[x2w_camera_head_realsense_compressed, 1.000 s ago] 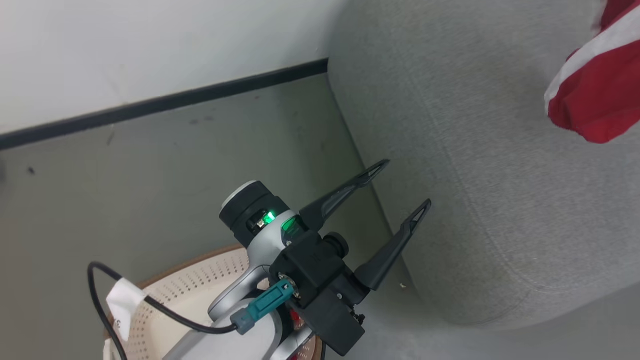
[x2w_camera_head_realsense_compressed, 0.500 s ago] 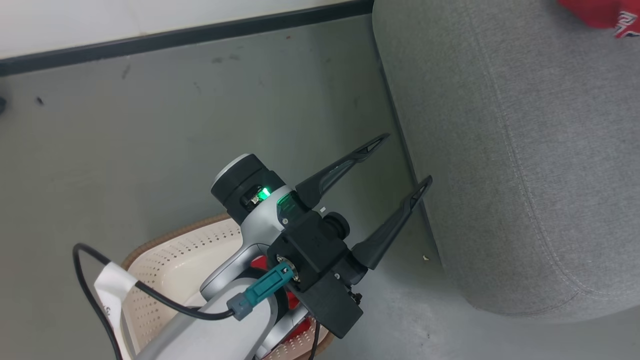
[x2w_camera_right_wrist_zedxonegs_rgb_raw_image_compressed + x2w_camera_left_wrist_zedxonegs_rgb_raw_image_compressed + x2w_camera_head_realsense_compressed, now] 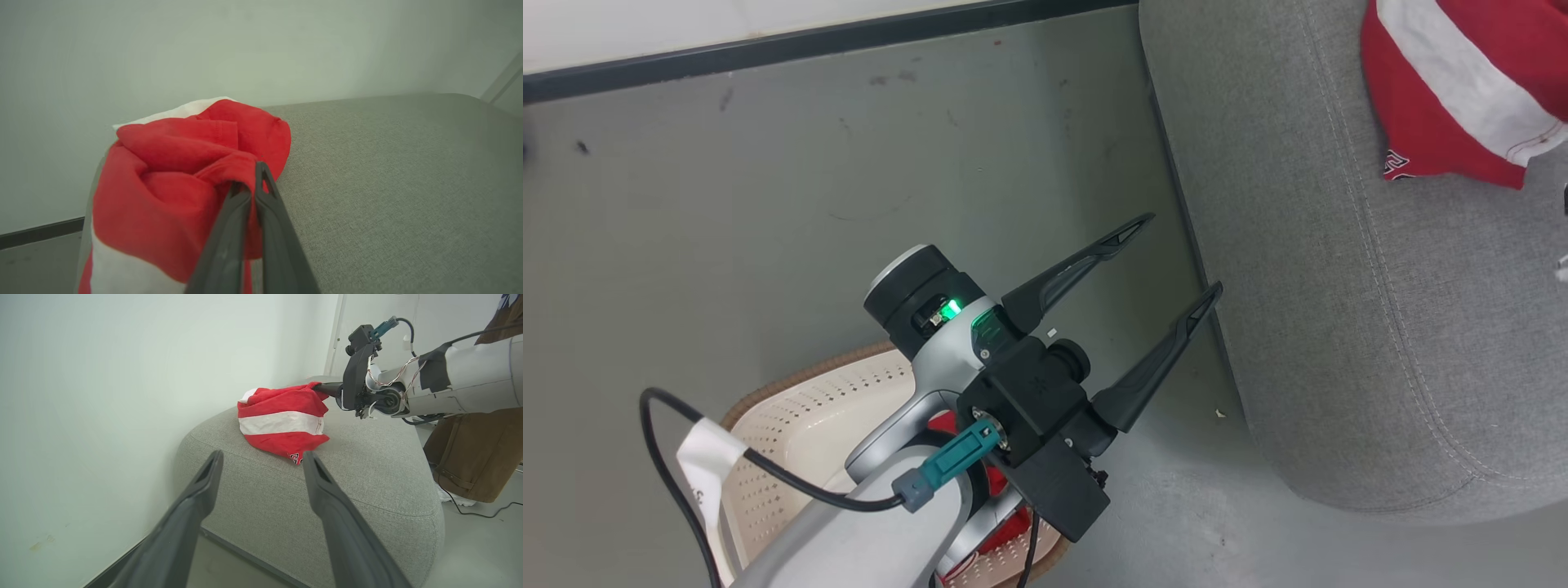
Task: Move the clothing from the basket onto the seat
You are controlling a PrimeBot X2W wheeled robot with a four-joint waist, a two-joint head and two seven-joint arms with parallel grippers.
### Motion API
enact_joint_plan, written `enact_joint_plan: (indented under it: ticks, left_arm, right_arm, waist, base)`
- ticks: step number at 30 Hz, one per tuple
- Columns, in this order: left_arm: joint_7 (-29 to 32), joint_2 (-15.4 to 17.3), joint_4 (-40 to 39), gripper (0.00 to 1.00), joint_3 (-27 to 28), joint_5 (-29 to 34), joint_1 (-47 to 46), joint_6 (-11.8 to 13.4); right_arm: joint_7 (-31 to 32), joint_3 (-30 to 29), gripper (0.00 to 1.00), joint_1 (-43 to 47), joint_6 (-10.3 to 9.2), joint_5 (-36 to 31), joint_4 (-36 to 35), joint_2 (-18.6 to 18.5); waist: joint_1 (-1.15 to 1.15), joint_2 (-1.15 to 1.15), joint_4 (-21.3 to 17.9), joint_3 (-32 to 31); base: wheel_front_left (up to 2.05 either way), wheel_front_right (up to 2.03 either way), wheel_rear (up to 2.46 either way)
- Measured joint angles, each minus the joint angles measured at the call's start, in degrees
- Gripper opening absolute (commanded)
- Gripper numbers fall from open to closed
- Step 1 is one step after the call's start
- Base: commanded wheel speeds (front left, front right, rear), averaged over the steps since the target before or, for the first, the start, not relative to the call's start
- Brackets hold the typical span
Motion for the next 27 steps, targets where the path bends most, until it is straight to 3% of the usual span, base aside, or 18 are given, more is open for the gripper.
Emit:
enact_joint_plan:
  ticks: [5, 6, 8, 9, 10, 27]
  left_arm:
    - [-0.3, 0.3, 0.5, 1.00, 0.0, 0.0, 0.0, 0.0]
    - [-0.3, 0.4, 0.6, 1.00, 0.0, 0.0, 0.0, 0.0]
    - [-0.6, 0.5, 0.7, 1.00, 0.0, 0.0, 0.0, 0.0]
    - [-0.8, 0.6, 0.7, 1.00, 0.0, 0.0, 0.0, 0.0]
    - [-0.8, 0.7, 0.8, 1.00, 0.0, 0.0, 0.0, 0.0]
    - [-4.3, 1.1, 5.2, 1.00, 1.4, -1.3, 2.3, 0.2]
  right_arm:
    - [0.0, -0.9, 0.00, 1.7, 0.00, 0.9, 1.2, 0.6]
    - [0.0, -1.0, 0.12, 1.8, 0.00, 0.9, 1.3, 0.7]
    - [0.0, -1.4, 0.49, 1.8, 0.00, 1.0, 1.5, 1.0]
    - [0.0, -1.7, 0.94, 1.8, 0.02, 1.1, 1.6, 1.2]
    - [0.0, -1.8, 1.00, 1.8, 0.09, 1.3, 1.7, 1.3]
    - [0.0, -2.4, 1.00, 10.9, 1.37, 0.2, 0.1, 2.2]
  waist:
    - [-0.01, 0.00, -0.3, -0.2]
    - [-0.01, 0.00, -0.4, -0.3]
    - [-0.01, 0.00, -0.5, -0.4]
    - [-0.01, 0.00, -0.6, -0.4]
    - [-0.01, 0.00, -0.6, -0.5]
    - [-0.01, -0.01, -2.3, -5.4]
  base:
    - [0.00, 0.00, 0.00]
    - [0.00, 0.00, 0.00]
    - [0.00, 0.00, 0.00]
    - [0.00, 0.00, 0.00]
    - [0.00, 0.00, 0.00]
    - [0.00, 0.00, 0.00]
